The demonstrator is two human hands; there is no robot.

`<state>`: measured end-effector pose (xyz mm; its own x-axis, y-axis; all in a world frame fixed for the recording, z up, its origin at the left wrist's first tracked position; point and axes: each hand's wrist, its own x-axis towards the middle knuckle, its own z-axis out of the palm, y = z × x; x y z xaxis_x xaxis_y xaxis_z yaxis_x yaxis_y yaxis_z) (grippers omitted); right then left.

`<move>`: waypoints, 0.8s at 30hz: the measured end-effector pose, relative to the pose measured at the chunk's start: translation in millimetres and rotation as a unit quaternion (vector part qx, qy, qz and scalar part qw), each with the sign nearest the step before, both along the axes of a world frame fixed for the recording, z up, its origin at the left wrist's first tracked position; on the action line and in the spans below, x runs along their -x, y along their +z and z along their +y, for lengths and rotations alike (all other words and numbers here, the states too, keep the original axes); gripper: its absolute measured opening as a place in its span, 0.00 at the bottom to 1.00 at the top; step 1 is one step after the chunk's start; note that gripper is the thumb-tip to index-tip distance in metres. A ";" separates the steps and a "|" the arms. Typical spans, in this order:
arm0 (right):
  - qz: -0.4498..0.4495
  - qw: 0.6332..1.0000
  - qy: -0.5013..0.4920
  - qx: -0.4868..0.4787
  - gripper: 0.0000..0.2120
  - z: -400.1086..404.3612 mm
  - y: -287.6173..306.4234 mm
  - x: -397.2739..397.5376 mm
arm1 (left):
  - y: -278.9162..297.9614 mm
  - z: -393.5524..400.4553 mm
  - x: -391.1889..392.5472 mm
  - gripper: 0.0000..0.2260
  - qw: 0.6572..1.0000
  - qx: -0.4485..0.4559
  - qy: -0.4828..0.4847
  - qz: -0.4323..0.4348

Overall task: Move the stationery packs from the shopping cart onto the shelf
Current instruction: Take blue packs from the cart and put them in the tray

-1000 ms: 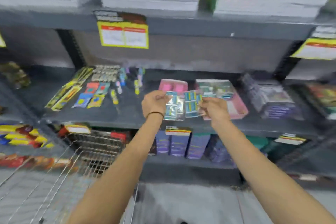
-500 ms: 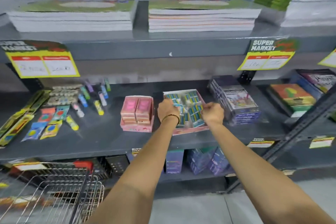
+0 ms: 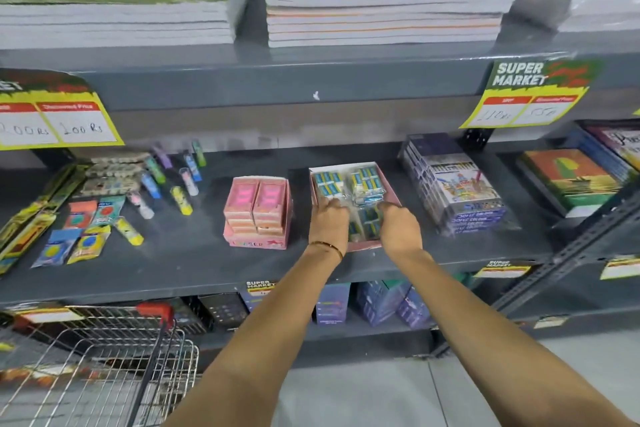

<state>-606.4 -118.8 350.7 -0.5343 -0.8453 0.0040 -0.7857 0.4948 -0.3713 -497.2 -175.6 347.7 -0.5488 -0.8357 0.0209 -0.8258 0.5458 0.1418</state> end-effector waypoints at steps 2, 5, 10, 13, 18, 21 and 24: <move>0.022 0.999 0.032 -0.028 0.13 3.7 -4.1 -2.6 | -4.0 9.1 -0.8 0.12 0.999 -0.004 -0.032 -0.010; 0.028 0.995 0.060 -0.071 0.12 6.3 -10.0 -6.8 | -9.9 22.4 -5.6 0.16 0.999 -0.028 -0.038 -0.014; 0.021 0.990 0.088 -0.105 0.12 1.9 -8.1 -5.2 | -14.0 28.2 -9.4 0.20 0.998 -0.043 -0.047 -0.026; 0.029 0.988 0.100 -0.117 0.12 2.1 -8.9 -4.4 | -15.0 30.7 -10.0 0.19 0.997 -0.036 -0.056 -0.036; 0.042 0.988 0.100 -0.114 0.12 3.0 -11.1 -5.3 | -14.5 33.8 -12.1 0.20 0.998 -0.034 -0.045 -0.035; 0.046 0.988 0.099 -0.112 0.11 2.8 -10.2 -6.8 | -11.4 34.0 -12.7 0.20 0.997 -0.043 -0.043 -0.039; 0.039 0.988 0.097 -0.111 0.12 4.9 -9.0 -7.3 | -11.1 34.1 -13.0 0.20 0.997 -0.056 -0.037 -0.042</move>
<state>-599.1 -113.9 341.8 -0.3684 -0.9163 -0.1572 -0.8956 0.3951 -0.2045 -484.2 -141.5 336.6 -0.6051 -0.7871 -0.1197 -0.7953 0.5906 0.1368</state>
